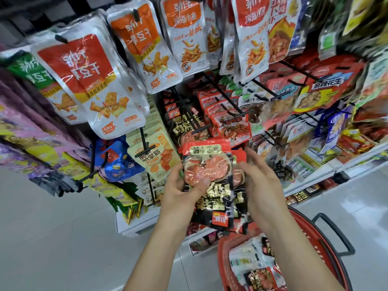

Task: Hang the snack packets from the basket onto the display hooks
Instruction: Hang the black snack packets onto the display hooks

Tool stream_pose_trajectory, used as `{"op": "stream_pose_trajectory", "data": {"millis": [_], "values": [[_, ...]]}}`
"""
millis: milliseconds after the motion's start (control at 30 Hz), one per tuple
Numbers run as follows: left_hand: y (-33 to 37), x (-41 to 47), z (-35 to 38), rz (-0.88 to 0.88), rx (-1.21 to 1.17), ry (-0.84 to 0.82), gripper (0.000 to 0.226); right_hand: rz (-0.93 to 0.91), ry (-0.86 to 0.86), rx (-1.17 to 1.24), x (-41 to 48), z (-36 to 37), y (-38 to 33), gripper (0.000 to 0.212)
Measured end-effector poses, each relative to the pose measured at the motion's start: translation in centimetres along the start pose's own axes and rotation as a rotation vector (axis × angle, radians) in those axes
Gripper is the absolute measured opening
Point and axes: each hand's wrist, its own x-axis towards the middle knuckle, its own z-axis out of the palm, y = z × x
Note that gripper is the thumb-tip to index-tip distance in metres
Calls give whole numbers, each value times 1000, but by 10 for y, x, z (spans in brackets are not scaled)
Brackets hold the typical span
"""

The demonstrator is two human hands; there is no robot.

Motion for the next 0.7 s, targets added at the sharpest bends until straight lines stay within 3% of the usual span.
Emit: {"op": "stream_pose_trajectory", "data": {"millis": [100,200,233,300,367,433,533,633,667,700], "values": [[3,-6,1,57,-48,35,65,75,-24,23,-6,2,0,67],[5,-10,1,108,-73,72,46,106,-121,69,-6,2,1,23],[5,-10,1,123,-55,78,38,96,-124,29,-8,4,0,21],[5,-12,1,131,-9,90,31,11,-115,-120,-9,4,5,52],[4,-13,-2,120,12,114,34,-108,-33,-284,-13,6,2,70],[5,-14,-6,102,24,135,41,-196,-7,-343,-12,1,2,75],[7,-15,-9,107,116,149,40,-220,-43,-393,-12,-2,0,54],[14,-19,-8,128,203,140,45,-58,-39,-301,-14,0,1,30],[16,-21,-7,141,242,134,49,59,-53,-213,-14,0,1,45],[19,-23,-7,156,297,133,59,175,-58,-135,-15,0,1,72]]}}
